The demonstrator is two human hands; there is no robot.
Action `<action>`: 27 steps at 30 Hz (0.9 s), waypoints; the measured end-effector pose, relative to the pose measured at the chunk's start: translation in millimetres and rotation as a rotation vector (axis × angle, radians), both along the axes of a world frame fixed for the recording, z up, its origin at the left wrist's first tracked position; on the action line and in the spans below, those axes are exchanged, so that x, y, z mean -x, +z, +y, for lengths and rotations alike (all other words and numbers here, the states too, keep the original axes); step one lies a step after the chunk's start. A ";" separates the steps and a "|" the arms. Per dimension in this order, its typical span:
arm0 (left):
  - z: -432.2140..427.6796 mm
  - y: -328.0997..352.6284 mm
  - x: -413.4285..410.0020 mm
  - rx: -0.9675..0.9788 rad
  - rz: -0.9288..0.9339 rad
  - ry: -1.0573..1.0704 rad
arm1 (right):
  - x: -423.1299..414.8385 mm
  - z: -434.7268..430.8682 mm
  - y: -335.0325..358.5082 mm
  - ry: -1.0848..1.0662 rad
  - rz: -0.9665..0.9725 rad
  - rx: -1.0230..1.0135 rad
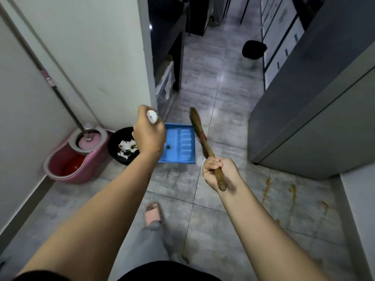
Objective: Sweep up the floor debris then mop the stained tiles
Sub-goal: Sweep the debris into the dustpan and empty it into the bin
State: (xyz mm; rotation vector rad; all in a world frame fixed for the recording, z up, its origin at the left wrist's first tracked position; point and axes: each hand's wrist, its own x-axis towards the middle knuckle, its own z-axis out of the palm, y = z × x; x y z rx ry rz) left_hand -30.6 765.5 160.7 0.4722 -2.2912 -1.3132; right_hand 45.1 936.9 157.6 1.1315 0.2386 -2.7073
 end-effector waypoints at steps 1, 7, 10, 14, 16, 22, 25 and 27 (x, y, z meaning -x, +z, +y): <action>5.9 -7.0 11.4 0.003 -0.013 -0.009 | 12.2 3.8 -4.7 -0.010 -0.004 0.004; 26.6 -51.4 111.1 -0.025 -0.066 -0.053 | 108.1 18.0 -38.5 -0.017 -0.067 -0.055; 31.2 -71.1 168.4 -0.063 -0.134 -0.102 | 160.4 22.3 -51.4 0.008 -0.115 -0.086; 33.9 -93.3 239.8 -0.108 -0.211 -0.182 | 218.0 25.3 -63.2 0.044 -0.145 -0.089; 37.1 -101.6 273.8 -0.100 -0.252 -0.197 | 242.7 28.6 -65.8 0.029 -0.152 -0.055; 55.2 -129.5 362.3 -0.151 -0.331 -0.217 | 316.7 45.5 -75.2 0.099 -0.240 -0.140; 66.0 -141.3 399.2 -0.131 -0.356 -0.208 | 359.0 54.3 -80.9 0.148 -0.309 -0.185; 74.4 -149.7 424.9 -0.135 -0.363 -0.191 | 389.0 60.8 -85.1 0.163 -0.342 -0.201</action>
